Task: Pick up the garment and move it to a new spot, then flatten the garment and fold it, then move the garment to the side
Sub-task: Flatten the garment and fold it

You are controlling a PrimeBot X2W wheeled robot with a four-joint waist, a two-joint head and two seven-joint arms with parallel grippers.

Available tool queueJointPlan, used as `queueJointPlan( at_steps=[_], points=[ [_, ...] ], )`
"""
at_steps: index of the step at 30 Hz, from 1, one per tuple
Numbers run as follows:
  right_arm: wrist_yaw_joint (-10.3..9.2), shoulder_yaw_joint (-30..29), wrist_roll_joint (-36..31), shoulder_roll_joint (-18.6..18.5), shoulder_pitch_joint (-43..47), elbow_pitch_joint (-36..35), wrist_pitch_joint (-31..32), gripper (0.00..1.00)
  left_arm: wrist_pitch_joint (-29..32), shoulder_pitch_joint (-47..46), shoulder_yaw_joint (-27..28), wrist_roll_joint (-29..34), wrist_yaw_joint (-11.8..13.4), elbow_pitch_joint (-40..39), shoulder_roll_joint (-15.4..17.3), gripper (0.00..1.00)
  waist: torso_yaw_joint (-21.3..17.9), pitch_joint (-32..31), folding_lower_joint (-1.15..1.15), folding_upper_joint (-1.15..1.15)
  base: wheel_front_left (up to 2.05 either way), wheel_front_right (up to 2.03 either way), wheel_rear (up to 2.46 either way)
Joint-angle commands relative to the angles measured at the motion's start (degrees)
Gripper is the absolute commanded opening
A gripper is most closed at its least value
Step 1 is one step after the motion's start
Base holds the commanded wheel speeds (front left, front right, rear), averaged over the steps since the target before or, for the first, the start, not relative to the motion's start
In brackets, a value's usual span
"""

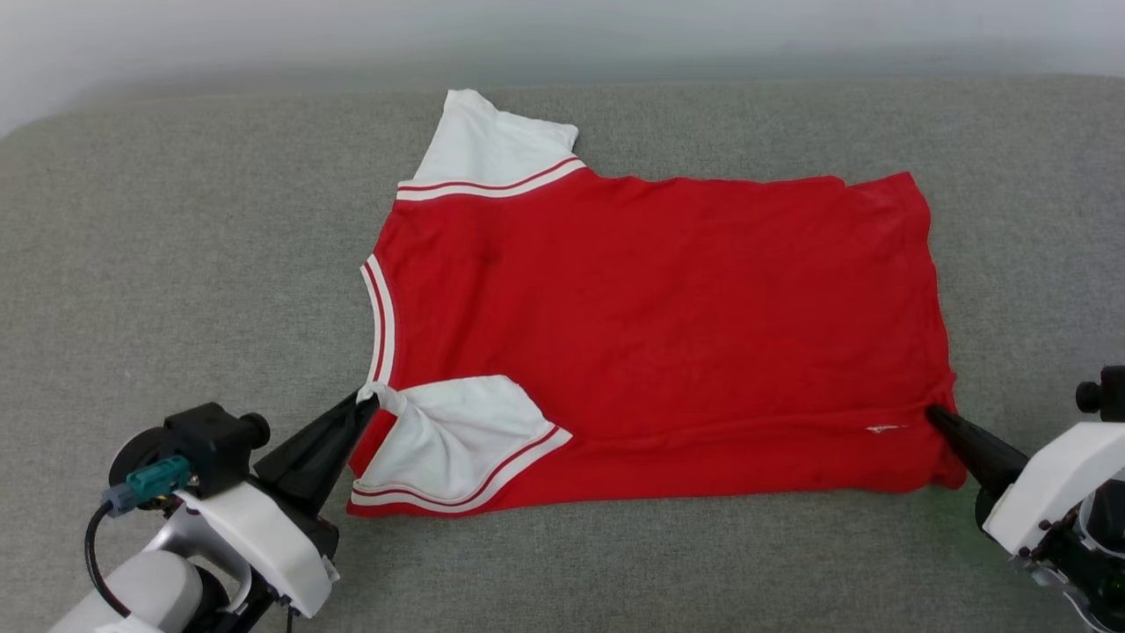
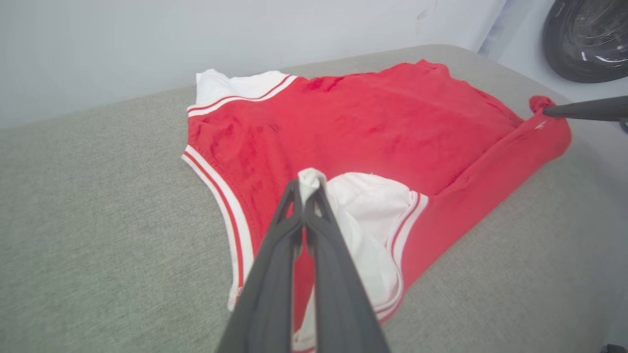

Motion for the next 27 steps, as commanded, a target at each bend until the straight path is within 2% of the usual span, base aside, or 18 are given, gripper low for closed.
queueJointPlan(
  at_steps=[1,15,25,26,27],
  points=[
    [-0.04,-0.15,-0.59,0.53,-1.18,0.16,0.35,0.00,-0.01,-0.99,-0.03,0.05,-0.15,0.56,-0.09,0.00,-0.15,1.28,-0.01,0.00,0.00,0.00,0.00],
    [-0.05,-1.84,-4.94,3.34,-6.33,3.74,2.83,0.00,-0.93,-10.06,-3.37,-0.94,-1.40,8.60,-1.46,0.00,0.21,4.25,-0.01,0.00,0.00,0.00,0.00],
    [-0.05,-2.05,-7.50,4.33,-8.08,6.31,2.18,0.00,-2.49,-13.80,-5.73,-1.59,-1.01,16.04,-4.67,0.00,0.29,4.72,-0.01,0.00,0.00,0.00,0.00],
    [-0.05,-2.01,-7.86,4.44,-8.20,6.61,1.76,0.89,-2.49,-14.00,-5.65,-1.58,-0.56,17.34,-5.10,1.00,0.26,4.58,-0.01,0.00,0.00,0.00,0.00],
    [-0.04,-1.63,-8.04,4.60,-8.32,6.70,1.44,1.00,-2.45,-14.11,-5.86,-1.29,-0.19,18.42,-5.45,1.00,0.22,4.35,-0.01,0.00,0.00,0.00,0.00]
  ],
)
